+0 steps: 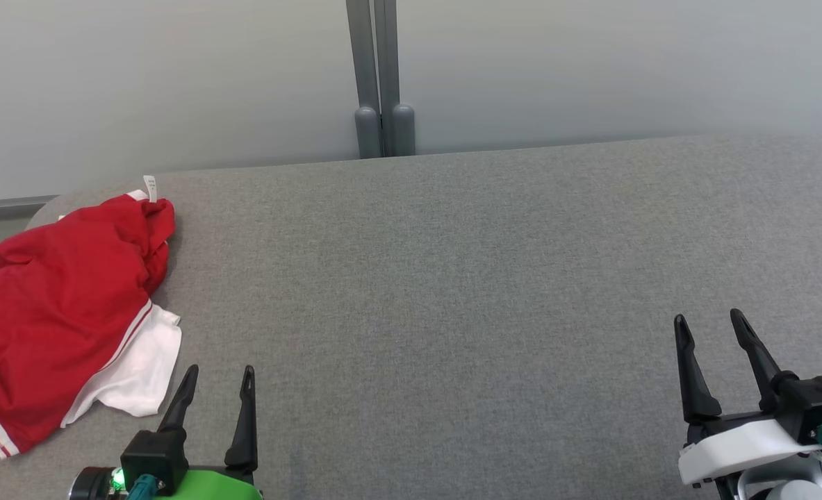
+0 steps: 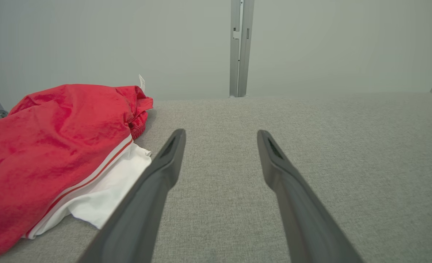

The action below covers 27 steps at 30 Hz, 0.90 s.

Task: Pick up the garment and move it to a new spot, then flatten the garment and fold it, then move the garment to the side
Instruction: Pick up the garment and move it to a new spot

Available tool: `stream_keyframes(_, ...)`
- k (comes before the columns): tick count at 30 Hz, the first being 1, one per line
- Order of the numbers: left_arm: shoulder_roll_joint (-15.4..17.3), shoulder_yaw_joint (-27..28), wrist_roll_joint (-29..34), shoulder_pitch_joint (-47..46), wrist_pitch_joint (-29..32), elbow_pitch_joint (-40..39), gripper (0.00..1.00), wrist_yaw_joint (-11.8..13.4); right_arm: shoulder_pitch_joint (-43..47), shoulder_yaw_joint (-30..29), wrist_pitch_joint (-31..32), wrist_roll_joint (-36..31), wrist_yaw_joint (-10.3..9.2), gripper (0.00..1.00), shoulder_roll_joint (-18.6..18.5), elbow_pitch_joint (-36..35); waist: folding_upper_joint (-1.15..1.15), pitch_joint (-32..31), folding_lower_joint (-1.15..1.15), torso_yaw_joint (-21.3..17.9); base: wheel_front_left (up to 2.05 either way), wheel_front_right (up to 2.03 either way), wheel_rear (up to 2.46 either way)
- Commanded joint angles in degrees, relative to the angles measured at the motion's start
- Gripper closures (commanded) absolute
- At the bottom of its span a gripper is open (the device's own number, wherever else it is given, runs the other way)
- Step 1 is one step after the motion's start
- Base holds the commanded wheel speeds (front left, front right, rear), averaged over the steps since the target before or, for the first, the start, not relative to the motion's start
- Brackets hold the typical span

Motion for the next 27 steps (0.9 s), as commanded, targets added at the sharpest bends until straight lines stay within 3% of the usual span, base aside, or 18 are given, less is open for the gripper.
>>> stream_keyframes(1, 0.4, -0.1, -0.3, 0.0, -0.2, 0.1, 0.0, -0.2, 0.6, -0.1, -0.2, 0.2, 0.02, 0.0, -0.3, 0.0, 0.0, 0.0, 0.0, 0.1, 0.0, 0.0, 0.0)
stream_keyframes(7, 0.4, -0.8, -0.4, -0.8, -0.2, 0.7, 0.0, -0.3, 1.1, 1.4, -0.2, 0.2, 0.02, 0.0, -0.6, -1.0, 0.0, -0.1, 0.0, 3.3, 0.0, 0.0, 0.0)
stream_keyframes(19, 0.3, 0.3, -1.5, 1.1, -0.1, 0.4, 0.0, 0.8, -0.2, 4.9, -0.2, 0.3, 0.01, 0.0, -1.0, -0.4, 0.0, -0.1, 0.0, 17.5, 0.0, 0.0, 0.0)
stream_keyframes(27, 0.3, 2.2, -3.7, -0.5, -0.1, 0.3, 0.0, 1.8, -0.8, 5.7, -0.2, 0.3, 0.01, 0.0, -0.8, -0.2, 0.0, 1.3, 0.0, 18.4, 0.0, 0.0, 0.0)
